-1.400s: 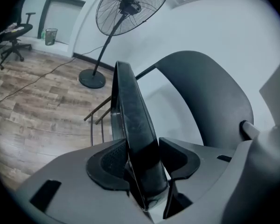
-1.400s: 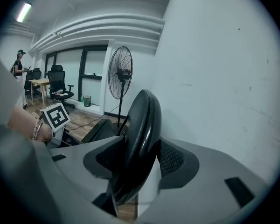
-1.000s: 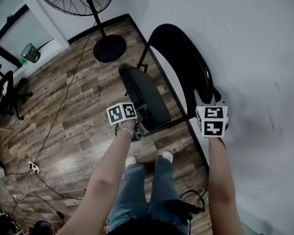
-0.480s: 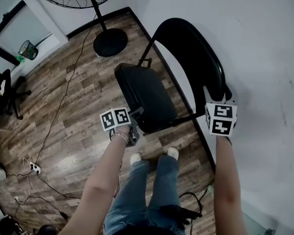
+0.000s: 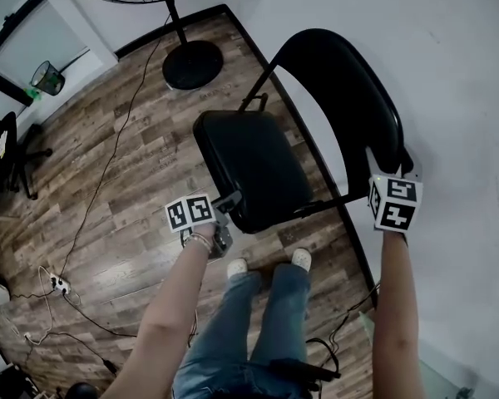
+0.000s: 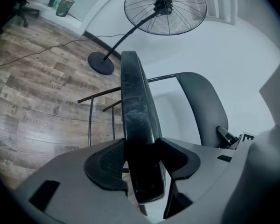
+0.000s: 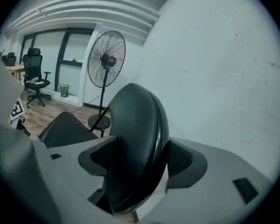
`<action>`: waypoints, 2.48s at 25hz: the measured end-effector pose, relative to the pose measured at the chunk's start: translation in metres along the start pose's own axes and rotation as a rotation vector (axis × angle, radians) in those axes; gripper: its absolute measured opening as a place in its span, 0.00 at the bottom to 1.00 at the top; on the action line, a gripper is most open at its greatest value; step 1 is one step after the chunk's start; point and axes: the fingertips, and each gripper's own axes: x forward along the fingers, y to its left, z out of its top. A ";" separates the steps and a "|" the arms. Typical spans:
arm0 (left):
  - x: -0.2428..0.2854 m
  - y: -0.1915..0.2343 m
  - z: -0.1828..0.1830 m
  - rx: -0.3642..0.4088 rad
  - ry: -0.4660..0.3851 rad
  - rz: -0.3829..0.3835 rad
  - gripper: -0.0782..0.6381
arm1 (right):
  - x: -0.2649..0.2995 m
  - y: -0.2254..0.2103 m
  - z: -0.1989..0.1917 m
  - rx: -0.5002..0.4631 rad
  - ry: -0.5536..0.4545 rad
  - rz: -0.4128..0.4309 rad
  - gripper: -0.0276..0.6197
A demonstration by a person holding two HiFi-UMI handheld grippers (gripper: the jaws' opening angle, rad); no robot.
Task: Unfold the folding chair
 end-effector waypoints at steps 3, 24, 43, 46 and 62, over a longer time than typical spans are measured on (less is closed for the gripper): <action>-0.005 0.017 -0.003 -0.019 -0.005 -0.019 0.40 | 0.005 0.001 -0.007 0.017 0.006 0.002 0.50; -0.023 0.131 -0.025 -0.142 0.075 -0.187 0.40 | 0.031 0.023 -0.052 0.092 0.005 0.026 0.52; -0.038 0.225 -0.037 -0.177 0.030 -0.165 0.42 | 0.045 0.060 -0.083 0.147 0.031 0.081 0.52; -0.043 0.243 -0.041 -0.176 0.035 -0.092 0.41 | 0.040 0.076 -0.079 0.108 -0.019 0.095 0.52; -0.046 0.287 -0.087 -0.002 0.139 0.270 0.34 | 0.024 0.130 -0.070 0.105 -0.067 0.137 0.47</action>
